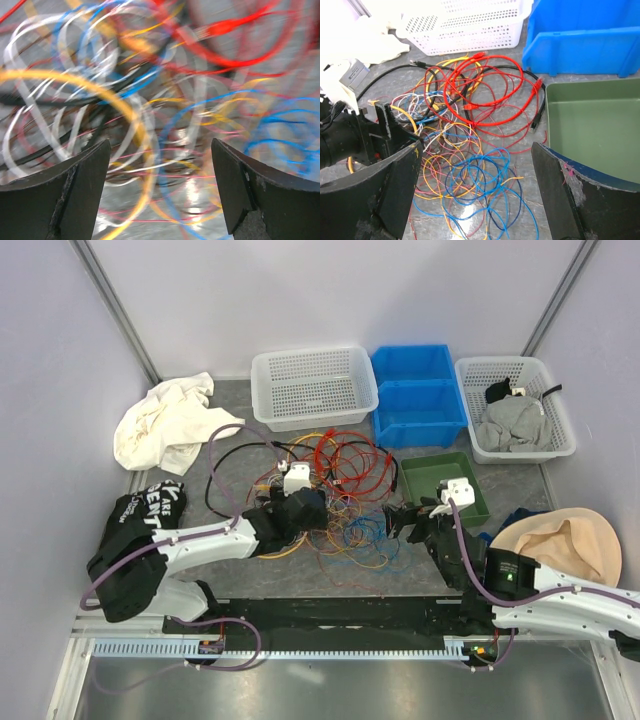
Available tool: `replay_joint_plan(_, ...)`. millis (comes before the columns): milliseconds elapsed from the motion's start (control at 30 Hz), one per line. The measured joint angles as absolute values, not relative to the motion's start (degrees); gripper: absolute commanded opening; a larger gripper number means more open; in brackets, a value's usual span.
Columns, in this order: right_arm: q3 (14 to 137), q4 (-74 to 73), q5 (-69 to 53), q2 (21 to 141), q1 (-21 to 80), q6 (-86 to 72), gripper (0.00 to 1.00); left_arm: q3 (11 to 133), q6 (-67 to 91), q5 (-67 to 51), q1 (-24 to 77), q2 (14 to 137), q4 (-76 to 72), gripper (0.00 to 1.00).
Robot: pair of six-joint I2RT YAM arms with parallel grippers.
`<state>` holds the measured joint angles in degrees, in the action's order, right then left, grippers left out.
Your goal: Untangle the cables
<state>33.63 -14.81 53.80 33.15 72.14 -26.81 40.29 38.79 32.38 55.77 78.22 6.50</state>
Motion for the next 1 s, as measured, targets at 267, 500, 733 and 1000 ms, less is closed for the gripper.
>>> replay_joint_plan(267, 31.51, -17.02, 53.82, 31.53, 72.14, -28.75, 0.98, 37.15, 42.09, 29.17, 54.17, 82.46, 7.90, 0.65)
replay_joint_plan(500, 31.31, -17.91, 53.93, 31.75, 72.14, -30.41, 0.98, 37.19, 42.35, 27.81, 53.36, 85.56, 5.58, 0.06)
replay_joint_plan(733, 31.31, -17.76, 53.71, 35.00, 72.14, -30.87, 0.98, 37.12, 39.92, 26.02, 53.47, 73.10, 8.78, 0.02)
replay_joint_plan(1000, 31.86, -13.23, 51.99, 38.65, 72.14, -27.94, 0.98, 38.68, 30.65, 20.93, 53.47, 52.23, 7.86, 0.02)
